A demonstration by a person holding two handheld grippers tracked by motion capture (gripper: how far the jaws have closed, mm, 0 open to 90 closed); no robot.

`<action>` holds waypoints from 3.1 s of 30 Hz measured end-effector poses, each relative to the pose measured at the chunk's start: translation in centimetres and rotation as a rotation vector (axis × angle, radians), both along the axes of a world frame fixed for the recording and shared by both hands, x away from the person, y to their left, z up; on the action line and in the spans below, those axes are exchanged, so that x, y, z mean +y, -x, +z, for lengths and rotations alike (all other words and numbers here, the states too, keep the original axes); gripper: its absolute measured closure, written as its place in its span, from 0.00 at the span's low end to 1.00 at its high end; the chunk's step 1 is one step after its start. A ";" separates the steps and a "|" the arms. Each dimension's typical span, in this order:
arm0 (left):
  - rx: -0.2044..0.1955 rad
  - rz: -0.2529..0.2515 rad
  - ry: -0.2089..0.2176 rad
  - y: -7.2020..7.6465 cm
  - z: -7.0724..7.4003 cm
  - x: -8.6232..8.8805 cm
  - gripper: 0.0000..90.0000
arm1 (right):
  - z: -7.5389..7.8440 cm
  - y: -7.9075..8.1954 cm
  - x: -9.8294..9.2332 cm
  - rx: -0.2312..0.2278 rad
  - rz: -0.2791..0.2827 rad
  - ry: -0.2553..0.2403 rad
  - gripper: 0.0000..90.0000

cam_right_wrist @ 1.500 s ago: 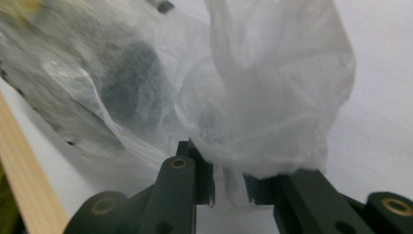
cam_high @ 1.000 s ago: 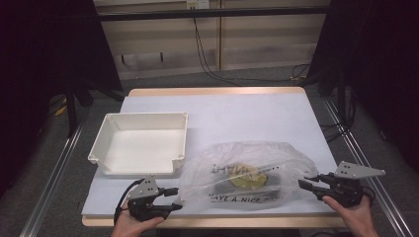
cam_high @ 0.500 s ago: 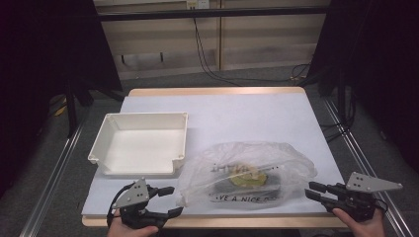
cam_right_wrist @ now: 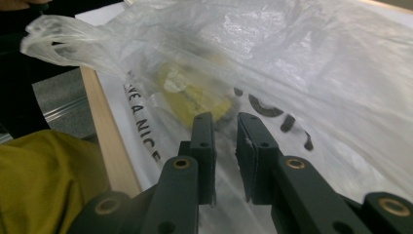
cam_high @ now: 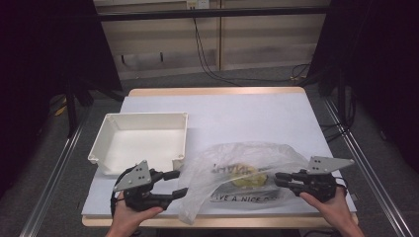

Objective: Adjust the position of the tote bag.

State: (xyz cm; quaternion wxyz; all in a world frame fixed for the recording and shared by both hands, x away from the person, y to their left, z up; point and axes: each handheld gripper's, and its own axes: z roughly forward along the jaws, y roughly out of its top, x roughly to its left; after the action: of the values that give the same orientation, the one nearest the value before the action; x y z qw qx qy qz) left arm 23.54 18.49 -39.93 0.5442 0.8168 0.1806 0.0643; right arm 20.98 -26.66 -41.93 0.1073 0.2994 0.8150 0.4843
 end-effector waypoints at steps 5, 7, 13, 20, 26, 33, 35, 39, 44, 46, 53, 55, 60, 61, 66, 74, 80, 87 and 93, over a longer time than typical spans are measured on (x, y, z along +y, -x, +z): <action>-0.003 -0.049 -0.093 -2.3 0.1 -3.2 0.50 | 0.3 -1.6 1.3 0.006 0.024 0.023 0.89; 0.005 -0.069 -0.121 -3.1 0.4 -4.5 0.50 | 0.5 -2.3 1.8 0.010 0.040 0.031 0.89; 0.002 -0.121 -0.197 -5.1 0.8 -8.6 0.43 | 0.7 -3.8 2.9 0.010 0.051 0.051 0.89; 0.007 -0.158 -0.225 -6.3 0.9 -11.4 0.31 | 0.9 -4.9 3.6 0.009 0.065 0.035 0.87; 0.008 -0.159 -0.258 -6.9 0.7 -11.5 0.81 | 0.7 -5.0 4.1 0.019 0.099 0.025 0.75; 0.023 -0.148 -0.298 -7.5 0.4 -11.5 1.00 | 0.2 -5.2 5.7 0.046 0.159 0.044 0.56; 0.032 -0.139 -0.297 -7.8 0.2 -11.5 1.00 | -0.1 -5.4 6.4 0.057 0.173 0.056 0.54; 0.042 -0.124 -0.310 -8.2 0.0 -11.5 1.00 | -0.9 -5.5 7.4 0.076 0.197 0.072 0.52; 0.057 -0.122 -0.339 -8.5 -0.7 -11.7 1.00 | -1.2 -4.9 8.3 0.084 0.230 0.080 0.71; 0.057 -0.123 -0.359 -8.8 -0.8 -11.7 0.99 | -1.3 -4.7 8.5 0.086 0.247 0.083 0.83; 0.087 -0.108 -0.393 -9.8 -1.7 -12.1 0.99 | -1.8 -3.6 9.2 0.120 0.296 0.089 1.00; 0.095 -0.111 -0.423 -10.1 -2.0 -12.3 0.99 | -2.0 -3.2 9.4 0.123 0.304 0.096 1.00; 0.128 -0.106 -0.455 -10.6 -3.0 -13.0 0.99 | -3.1 -1.9 9.9 0.149 0.336 0.121 1.00; 0.134 -0.106 -0.464 -10.8 -3.2 -13.2 0.99 | -3.4 -1.8 10.0 0.154 0.345 0.126 1.00; 0.156 -0.108 -0.496 -11.2 -4.2 -14.1 0.99 | -4.5 -1.4 10.4 0.164 0.357 0.138 1.00; 0.192 -0.127 -0.565 -11.8 -5.4 -15.1 0.99 | -5.6 -1.2 11.0 0.171 0.352 0.204 1.00; 0.226 -0.122 -0.558 -12.2 -6.3 -15.3 0.99 | -5.8 -1.1 11.0 0.163 0.346 0.209 1.00; 0.194 -0.103 -0.588 -11.5 -5.9 -15.6 0.96 | -5.7 -1.0 10.8 0.158 0.342 0.193 0.96; 0.174 -0.078 -0.554 -11.6 -4.6 -14.7 0.85 | -3.7 -0.6 9.7 0.115 0.309 0.121 0.81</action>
State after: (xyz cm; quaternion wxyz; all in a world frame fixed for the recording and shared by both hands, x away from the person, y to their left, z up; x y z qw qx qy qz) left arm 35.14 3.77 -44.48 0.2847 0.9431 0.1706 0.0202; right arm 21.60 -16.97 -45.61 0.0024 0.1908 0.8838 0.4271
